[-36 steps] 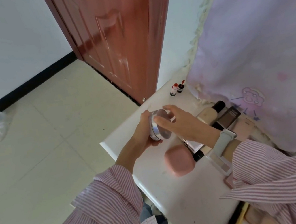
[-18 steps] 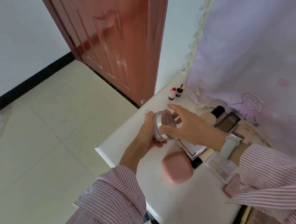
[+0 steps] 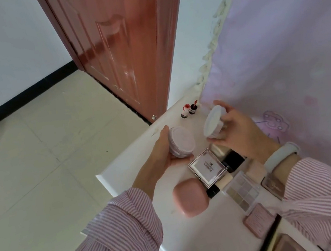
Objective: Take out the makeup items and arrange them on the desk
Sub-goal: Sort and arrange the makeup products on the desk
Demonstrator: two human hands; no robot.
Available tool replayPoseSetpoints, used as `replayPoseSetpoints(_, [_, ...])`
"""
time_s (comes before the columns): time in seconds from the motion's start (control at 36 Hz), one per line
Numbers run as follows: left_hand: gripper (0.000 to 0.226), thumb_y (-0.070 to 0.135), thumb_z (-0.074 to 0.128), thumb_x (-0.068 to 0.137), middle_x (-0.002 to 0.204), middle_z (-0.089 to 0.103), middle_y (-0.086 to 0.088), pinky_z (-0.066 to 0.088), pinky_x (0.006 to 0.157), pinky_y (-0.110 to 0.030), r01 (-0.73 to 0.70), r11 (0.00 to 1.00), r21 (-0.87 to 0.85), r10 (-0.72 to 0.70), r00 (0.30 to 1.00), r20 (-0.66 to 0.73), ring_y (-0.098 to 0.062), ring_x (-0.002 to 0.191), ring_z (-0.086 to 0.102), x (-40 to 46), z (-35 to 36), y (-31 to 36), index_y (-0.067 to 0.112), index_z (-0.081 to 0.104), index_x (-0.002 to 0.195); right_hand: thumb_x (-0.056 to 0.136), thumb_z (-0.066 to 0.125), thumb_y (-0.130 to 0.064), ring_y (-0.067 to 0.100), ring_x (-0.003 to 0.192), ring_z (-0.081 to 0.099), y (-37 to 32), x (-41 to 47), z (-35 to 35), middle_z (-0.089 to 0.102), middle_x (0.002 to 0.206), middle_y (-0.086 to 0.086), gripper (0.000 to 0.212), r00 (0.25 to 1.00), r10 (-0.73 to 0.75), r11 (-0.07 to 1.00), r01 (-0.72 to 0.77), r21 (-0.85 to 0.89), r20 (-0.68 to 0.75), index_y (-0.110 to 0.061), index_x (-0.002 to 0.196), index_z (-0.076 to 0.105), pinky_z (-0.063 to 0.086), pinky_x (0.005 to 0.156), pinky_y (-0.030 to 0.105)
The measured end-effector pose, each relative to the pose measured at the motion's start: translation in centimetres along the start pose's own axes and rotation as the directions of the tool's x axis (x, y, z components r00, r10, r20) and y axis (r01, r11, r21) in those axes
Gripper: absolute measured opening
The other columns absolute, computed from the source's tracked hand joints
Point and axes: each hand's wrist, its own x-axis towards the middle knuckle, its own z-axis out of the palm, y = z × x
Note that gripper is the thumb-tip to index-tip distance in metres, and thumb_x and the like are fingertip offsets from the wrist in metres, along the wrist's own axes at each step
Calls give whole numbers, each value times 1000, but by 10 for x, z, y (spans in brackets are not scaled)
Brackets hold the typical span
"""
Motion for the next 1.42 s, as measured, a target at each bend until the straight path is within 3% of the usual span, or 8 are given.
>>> replayPoseSetpoints(0.14, [29,36,32,97,97,59,0,45,79,-32,-115,947,300,178,965,-191,-22,94,55,11,15,0,21,55,89,90,37,-12,28,105,47,-4,19,-17,46,115,7,26,994,10,1000,-10,3,-109,-28,101,54,48,82,45])
replayPoseSetpoints(0.25, [32,29,29,97,104,51,2,37,75,-30,-177,896,406,276,940,-200,-16,92,47,13,27,5,14,55,109,90,34,2,31,113,44,-6,37,-18,42,124,12,41,946,-104,961,16,-275,-309,-14,126,45,53,72,42])
replayPoseSetpoints(0.39, [35,31,28,97,110,51,-10,35,81,-35,-185,863,470,298,938,-178,-24,96,45,9,41,10,6,50,109,88,40,2,32,114,49,-8,49,-27,50,126,17,38,900,-354,535,-29,-844,-255,0,127,43,43,84,31])
replayPoseSetpoints(0.72, [26,20,31,97,76,30,4,28,68,-29,-350,884,311,411,898,-157,-11,69,31,2,55,3,19,29,71,82,43,7,38,114,44,12,33,-36,49,123,22,44,833,-553,-77,-24,-997,23,0,125,45,35,94,38])
replayPoseSetpoints(0.92, [26,33,32,99,119,45,8,28,110,-38,-304,938,166,327,936,-131,-12,121,40,5,48,-6,27,46,121,91,39,-3,32,116,46,17,14,-27,49,128,16,39,899,-420,-123,80,-989,125,-2,130,41,35,95,36])
replayPoseSetpoints(1.06, [42,30,37,99,143,38,5,27,113,-40,-302,920,249,340,932,-125,-9,130,35,-6,42,-7,21,36,140,97,36,-10,25,109,51,14,9,-26,57,121,14,32,920,-381,-47,85,-995,97,0,125,48,34,82,24])
replayPoseSetpoints(1.22, [31,19,47,95,127,54,6,36,92,-17,-364,733,575,520,844,-130,-8,119,48,-37,10,-25,18,54,125,88,43,-15,19,104,47,36,-24,-18,60,108,14,32,788,-510,-33,383,-923,345,-3,113,58,36,92,27])
replayPoseSetpoints(1.42, [36,24,42,86,113,63,-3,40,93,-37,-270,337,902,715,697,-59,-25,107,56,-69,-37,-75,10,62,113,71,57,-55,25,121,39,107,-71,-12,48,135,3,68,745,-104,-430,564,-705,659,-25,130,43,27,96,39])
